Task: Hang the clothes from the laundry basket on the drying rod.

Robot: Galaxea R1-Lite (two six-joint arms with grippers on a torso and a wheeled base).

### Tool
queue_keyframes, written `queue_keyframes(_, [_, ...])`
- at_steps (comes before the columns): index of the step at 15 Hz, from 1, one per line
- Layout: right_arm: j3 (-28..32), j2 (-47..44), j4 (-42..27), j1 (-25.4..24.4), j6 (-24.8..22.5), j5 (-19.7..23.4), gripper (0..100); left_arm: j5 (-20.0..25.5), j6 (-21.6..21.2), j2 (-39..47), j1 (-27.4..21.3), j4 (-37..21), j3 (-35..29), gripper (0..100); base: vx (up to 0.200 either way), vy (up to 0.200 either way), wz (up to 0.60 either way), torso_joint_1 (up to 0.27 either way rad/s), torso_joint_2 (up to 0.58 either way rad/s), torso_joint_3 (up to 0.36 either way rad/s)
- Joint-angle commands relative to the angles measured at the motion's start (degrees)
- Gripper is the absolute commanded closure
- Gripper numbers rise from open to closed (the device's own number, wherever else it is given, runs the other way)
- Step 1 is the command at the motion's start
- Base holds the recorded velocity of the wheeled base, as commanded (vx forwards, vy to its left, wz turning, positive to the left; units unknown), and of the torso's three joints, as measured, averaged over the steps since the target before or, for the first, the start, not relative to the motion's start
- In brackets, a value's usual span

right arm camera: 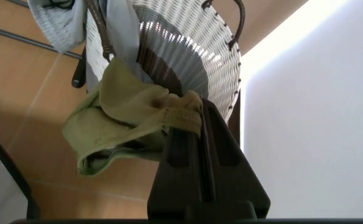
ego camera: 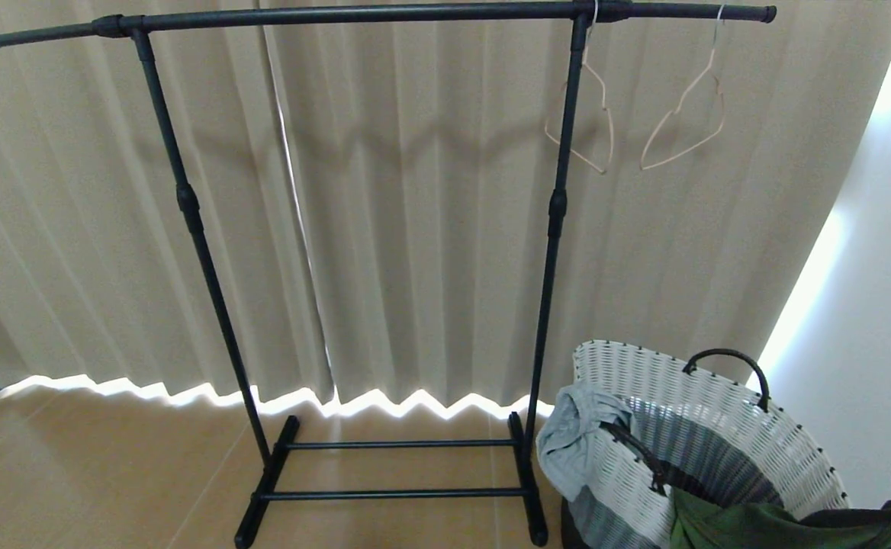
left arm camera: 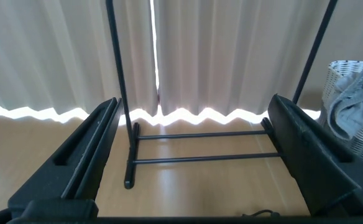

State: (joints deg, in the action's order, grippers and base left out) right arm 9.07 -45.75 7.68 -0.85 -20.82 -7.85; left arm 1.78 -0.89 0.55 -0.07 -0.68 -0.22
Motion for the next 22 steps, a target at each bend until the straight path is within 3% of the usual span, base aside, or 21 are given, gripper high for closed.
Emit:
queue_keyframes(1, [-0.02, -0.22, 0.05, -0.03, -0.01, 0.29, 100, -0.02, 0.01, 0.07, -0.01, -0.02, 0.04, 0, 0.000, 0.200, 0.00, 0.007, 0.01, 0.002])
queue_keyframes(8, [-0.10, 0.05, -0.03, -0.03, -0.01, 4.60, 100, 0.07, 0.01, -0.02, -0.01, -0.02, -0.04, 0, 0.000, 0.171, 0.00, 0.004, 0.00, 0.001])
queue_keyframes(10, [0.51, -0.22, 0.05, -0.47, -0.01, 7.85, 100, 0.07, -0.16, 0.07, -0.01, -0.02, -0.04, 0, 0.000, 0.000, 0.00, 0.000, 0.00, 0.000])
queue_keyframes(11, [1.74, -0.92, -0.03, -1.34, -0.10, 11.54, 100, 0.07, -0.34, 0.07, -0.01, -0.02, -0.04, 0, 0.000, 0.000, 0.00, 0.000, 0.00, 0.000])
queue_keyframes(13, [3.41, -3.56, -0.12, -2.75, -0.10, 16.11, 100, 2.61, -2.71, 0.07, -0.01, -0.02, -0.04, 0, 0.000, 0.000, 0.00, 0.000, 0.00, 0.000])
queue_keyframes(14, [3.50, -4.87, -0.03, -2.75, -0.01, 16.20, 100, 5.16, -3.77, 0.07, -0.01, -0.02, -0.04, 0, 0.000, 0.000, 0.00, 0.000, 0.00, 0.000])
queue_keyframes(16, [3.67, -6.28, 0.67, -2.66, 3.24, 16.11, 100, 6.04, -4.12, 0.07, -0.01, -0.02, -0.04, 0, 0.000, 0.000, 0.00, 0.000, 0.00, 0.000])
queue_keyframes(20, [6.84, -4.61, 0.58, -3.98, 4.21, 16.90, 100, 4.02, -2.19, -0.02, -0.01, 0.24, 0.04, 0, 0.000, 0.000, 0.00, 0.000, 0.00, 0.000])
queue_keyframes(21, [9.83, -5.49, 0.58, -7.85, 4.30, 18.40, 100, 3.67, 1.24, -0.02, -0.01, 3.06, 0.22, 0, 0.000, 0.000, 0.00, 0.000, 0.00, 0.000])
queue_keyframes(22, [11.41, -6.72, 0.67, -9.87, 4.30, 19.28, 100, 5.34, 2.03, 0.07, -0.01, 5.34, -0.66, 0, 0.000, 0.000, 0.00, 0.000, 0.00, 0.000])
